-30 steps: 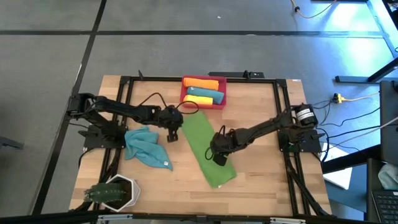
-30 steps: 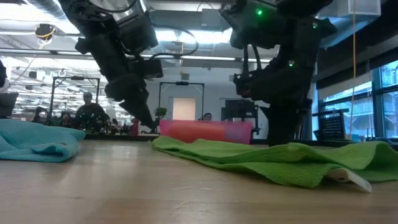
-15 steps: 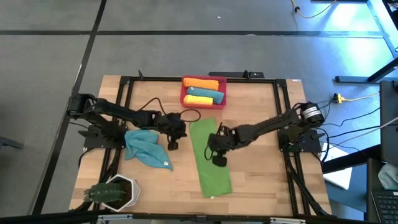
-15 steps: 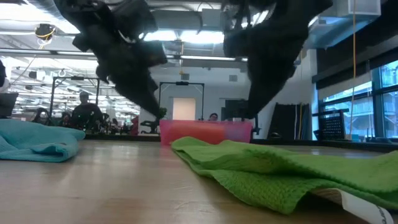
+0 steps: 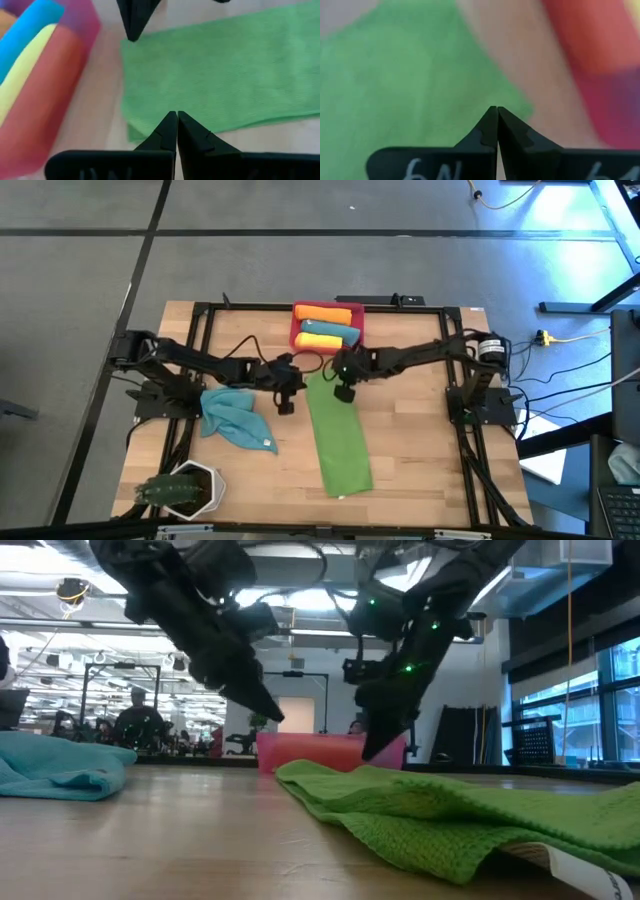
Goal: Roll microfiber towels into tight, uniform cylinder then place into a basket
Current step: Roll the green microfiber cloth
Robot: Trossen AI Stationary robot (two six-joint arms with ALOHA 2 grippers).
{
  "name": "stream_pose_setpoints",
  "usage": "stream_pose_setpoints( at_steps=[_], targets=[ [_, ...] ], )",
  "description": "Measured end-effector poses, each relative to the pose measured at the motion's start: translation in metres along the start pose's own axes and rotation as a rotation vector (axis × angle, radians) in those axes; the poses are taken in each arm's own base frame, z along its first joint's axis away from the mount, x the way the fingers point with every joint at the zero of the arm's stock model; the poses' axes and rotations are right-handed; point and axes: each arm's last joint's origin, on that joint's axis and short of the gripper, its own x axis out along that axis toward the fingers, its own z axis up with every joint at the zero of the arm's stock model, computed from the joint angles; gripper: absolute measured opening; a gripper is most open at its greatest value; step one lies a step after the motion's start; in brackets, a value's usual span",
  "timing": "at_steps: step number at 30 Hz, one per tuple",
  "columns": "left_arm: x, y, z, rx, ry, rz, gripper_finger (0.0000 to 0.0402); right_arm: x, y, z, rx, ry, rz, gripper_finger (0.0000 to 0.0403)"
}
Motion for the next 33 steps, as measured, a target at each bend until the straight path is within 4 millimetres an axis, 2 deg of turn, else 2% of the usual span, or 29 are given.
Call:
stream_pose_setpoints(
  at_steps=[6, 13, 18, 22, 27, 30, 33],
  targets=[
    [0.001, 0.010, -0.001, -0.023, 0.002, 0.014, 0.0003, 0.016, -0.018, -0.007, 0.073, 0.076, -0.066, 0.0009],
    [0.001, 0.004, 0.000, -0.008, -0.003, -0.016, 0.0003, 0.010, -0.028, -0.024, 0.196, 0.220, -0.264, 0.0009],
    [0.000, -0.001, 0.001, 0.009, -0.009, -0.028, 0.0005, 0.006, -0.025, -0.023, 0.216, 0.222, -0.217, 0.0009],
    [-0.001, -0.007, 0.001, 0.022, -0.017, -0.050, 0.0001, -0.015, -0.015, -0.016, 0.160, 0.173, -0.146, 0.0010],
    [-0.005, -0.021, 0.011, 0.075, -0.069, -0.176, 0.0007, -0.057, -0.003, -0.012, 0.095, 0.107, -0.100, 0.0010],
    [-0.009, -0.034, 0.018, 0.113, -0.120, -0.237, 0.0012, -0.083, 0.012, -0.013, 0.049, 0.050, -0.050, 0.0010],
    [-0.014, -0.052, 0.023, 0.148, -0.167, -0.286, 0.0017, -0.105, 0.035, -0.017, -0.033, 0.011, 0.054, 0.0010]
  ],
)
